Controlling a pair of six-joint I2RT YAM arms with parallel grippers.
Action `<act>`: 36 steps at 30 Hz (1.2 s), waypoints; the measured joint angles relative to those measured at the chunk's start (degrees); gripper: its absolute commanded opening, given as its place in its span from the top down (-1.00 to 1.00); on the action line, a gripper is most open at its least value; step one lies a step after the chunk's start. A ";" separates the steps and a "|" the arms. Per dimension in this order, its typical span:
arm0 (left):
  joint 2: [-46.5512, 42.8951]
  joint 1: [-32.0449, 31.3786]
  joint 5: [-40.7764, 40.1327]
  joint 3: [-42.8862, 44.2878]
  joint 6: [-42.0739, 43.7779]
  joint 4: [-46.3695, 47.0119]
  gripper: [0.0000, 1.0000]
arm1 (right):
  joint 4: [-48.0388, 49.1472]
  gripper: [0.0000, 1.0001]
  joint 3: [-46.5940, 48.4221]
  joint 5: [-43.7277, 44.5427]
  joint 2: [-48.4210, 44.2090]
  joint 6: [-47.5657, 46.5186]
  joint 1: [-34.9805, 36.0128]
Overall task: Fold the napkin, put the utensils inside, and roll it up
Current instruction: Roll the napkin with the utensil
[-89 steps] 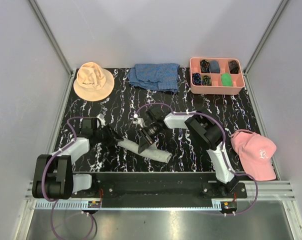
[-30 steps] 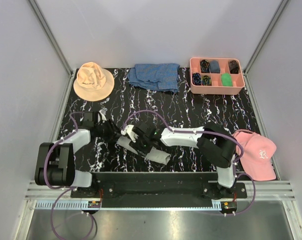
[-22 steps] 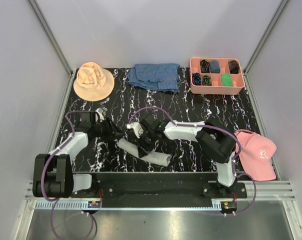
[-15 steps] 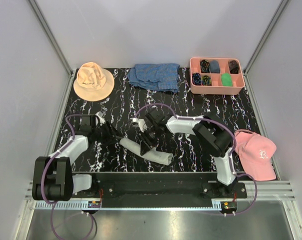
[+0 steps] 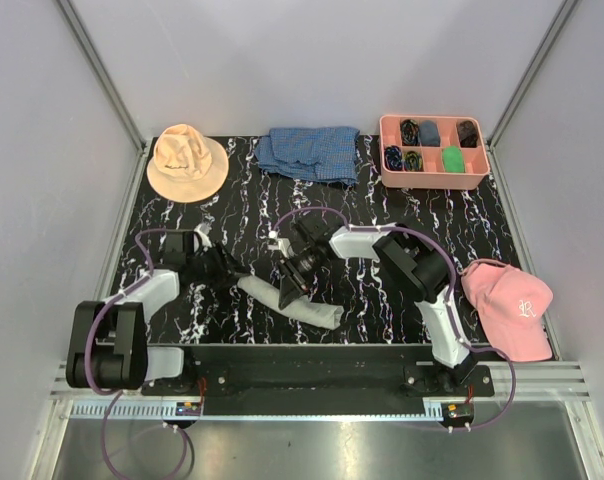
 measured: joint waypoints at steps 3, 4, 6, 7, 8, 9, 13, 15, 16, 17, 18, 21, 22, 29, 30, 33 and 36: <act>1.66 -0.24 0.46 -0.15 -0.35 1.11 0.34 | -0.17 0.25 0.33 -1.03 0.57 0.07 -0.26; 2.12 -0.31 0.63 -0.17 -0.50 1.31 0.47 | -0.26 0.23 0.44 -1.20 0.66 0.07 -0.31; 2.89 -0.37 1.03 -0.17 -0.72 1.79 0.80 | -0.48 0.12 0.55 -1.33 0.70 0.04 -0.33; 3.19 -0.37 1.11 -0.17 -0.90 2.10 0.88 | -0.70 -0.06 0.63 -1.36 0.70 0.07 -0.33; 3.41 -0.37 1.25 -0.17 -1.11 2.38 0.94 | -1.03 -0.12 0.81 -1.42 0.70 0.09 -0.35; 3.61 -0.42 1.27 -0.17 -1.29 2.60 1.00 | -1.38 -0.17 1.05 -1.84 0.70 0.42 -0.37; 4.70 -0.50 1.44 -0.17 -1.46 3.50 1.00 | -3.23 -0.28 1.77 0.28 -0.72 0.72 -0.37; 5.22 -0.50 1.51 -0.17 -1.64 3.74 1.00 | -4.26 -0.31 1.81 3.96 -2.34 0.63 -0.39; 5.62 -0.50 1.55 -0.15 -1.68 3.91 1.00 | -4.76 -0.32 1.81 6.45 -3.37 0.59 -0.44; 6.03 -0.50 1.66 -0.11 -1.70 4.02 1.00 | -5.22 -0.33 1.81 9.05 -4.59 0.50 -0.48; 6.43 -0.50 1.75 -0.02 -1.75 4.15 1.00 | -5.64 -0.34 1.79 11.56 -5.99 0.44 -0.52; 7.41 -0.50 2.10 0.46 -1.90 4.22 1.00 | -6.16 -0.36 1.27 20.15 -11.78 -0.26 -0.33; 7.67 -0.50 2.12 0.59 -1.88 4.22 1.00 | -6.27 -0.36 1.03 22.29 -13.51 -0.66 -0.17; 9.60 -0.52 2.51 2.25 -1.88 3.32 1.00 | -3.17 -0.40 -4.13 38.51 -22.77 -5.99 7.10; 9.77 -0.52 2.51 2.45 -1.88 3.17 1.00 | -2.99 -0.40 -4.68 39.74 -22.75 -6.45 8.24; 10.56 -0.52 2.54 3.23 -1.88 2.84 1.00 | -2.73 -0.40 -7.06 43.67 -22.36 -7.85 11.74; 11.13 -0.55 2.58 3.82 -1.86 2.54 1.00 | -2.43 -0.42 -8.04 45.97 -21.35 -8.70 13.18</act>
